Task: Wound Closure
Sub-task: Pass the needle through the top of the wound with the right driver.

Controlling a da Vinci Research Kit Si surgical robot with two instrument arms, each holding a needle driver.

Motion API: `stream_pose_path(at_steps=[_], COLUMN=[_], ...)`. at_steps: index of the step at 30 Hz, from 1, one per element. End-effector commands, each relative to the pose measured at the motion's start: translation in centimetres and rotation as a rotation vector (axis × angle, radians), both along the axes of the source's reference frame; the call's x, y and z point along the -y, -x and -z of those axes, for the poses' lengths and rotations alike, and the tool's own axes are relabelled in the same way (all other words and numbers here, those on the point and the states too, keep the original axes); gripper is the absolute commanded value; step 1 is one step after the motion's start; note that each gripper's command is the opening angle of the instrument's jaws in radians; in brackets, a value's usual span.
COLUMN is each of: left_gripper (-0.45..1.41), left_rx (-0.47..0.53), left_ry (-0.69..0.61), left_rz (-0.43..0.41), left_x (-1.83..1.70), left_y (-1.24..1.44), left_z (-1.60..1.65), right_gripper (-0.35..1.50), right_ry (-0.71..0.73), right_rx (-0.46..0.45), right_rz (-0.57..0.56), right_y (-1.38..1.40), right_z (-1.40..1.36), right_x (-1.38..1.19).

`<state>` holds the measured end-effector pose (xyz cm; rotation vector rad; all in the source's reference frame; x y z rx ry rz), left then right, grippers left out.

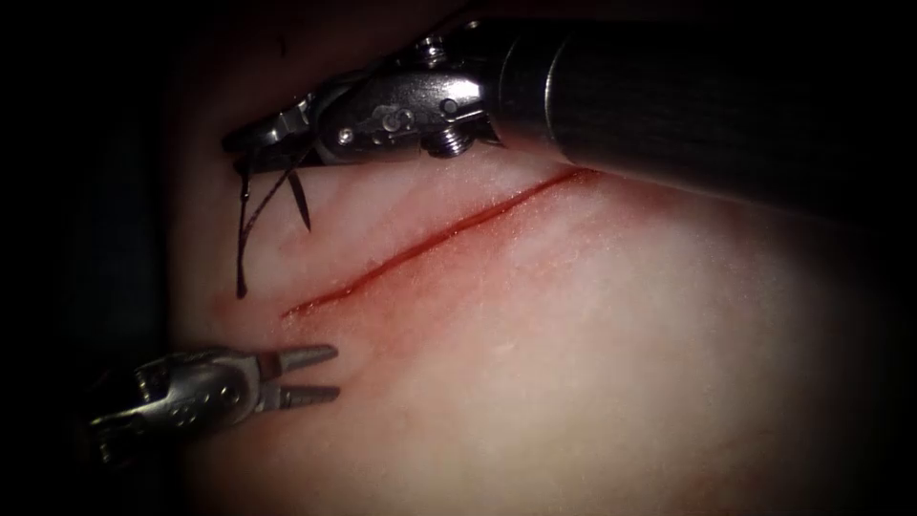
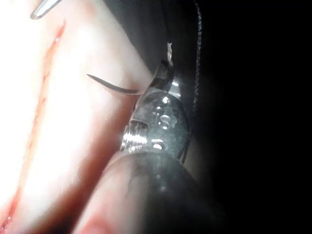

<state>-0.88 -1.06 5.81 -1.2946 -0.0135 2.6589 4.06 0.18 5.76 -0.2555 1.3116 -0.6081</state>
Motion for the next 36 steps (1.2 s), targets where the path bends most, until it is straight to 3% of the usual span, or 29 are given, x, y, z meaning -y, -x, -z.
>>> stream_pose_path(at_steps=[1, 9, 18, 36], left_gripper=[0.11, 0.1, 0.1, 0.1], left_rx=[0.001, 0.001, 0.001, 0.002], left_ry=[0.002, 0.003, 0.002, 0.002], left_rz=[0.0, 0.0, -0.001, -0.002], left_x=[-0.03, -0.03, -0.03, -0.04], left_y=[0.05, 0.05, 0.05, 0.04], left_z=[-0.06, -0.06, -0.06, -0.05], right_gripper=[-0.35, -0.35, -0.35, -0.35], right_ry=[0.008, 0.056, 0.074, 0.082], right_rx=[0.003, -0.007, 0.006, 0.011], right_rz=[-0.004, -0.003, 0.008, 0.017], right_y=[-0.05, -0.1, -0.09, -0.06], right_z=[0.06, 0.28, 0.13, 0.1], right_x=[-0.05, -0.05, 0.06, 0.16])
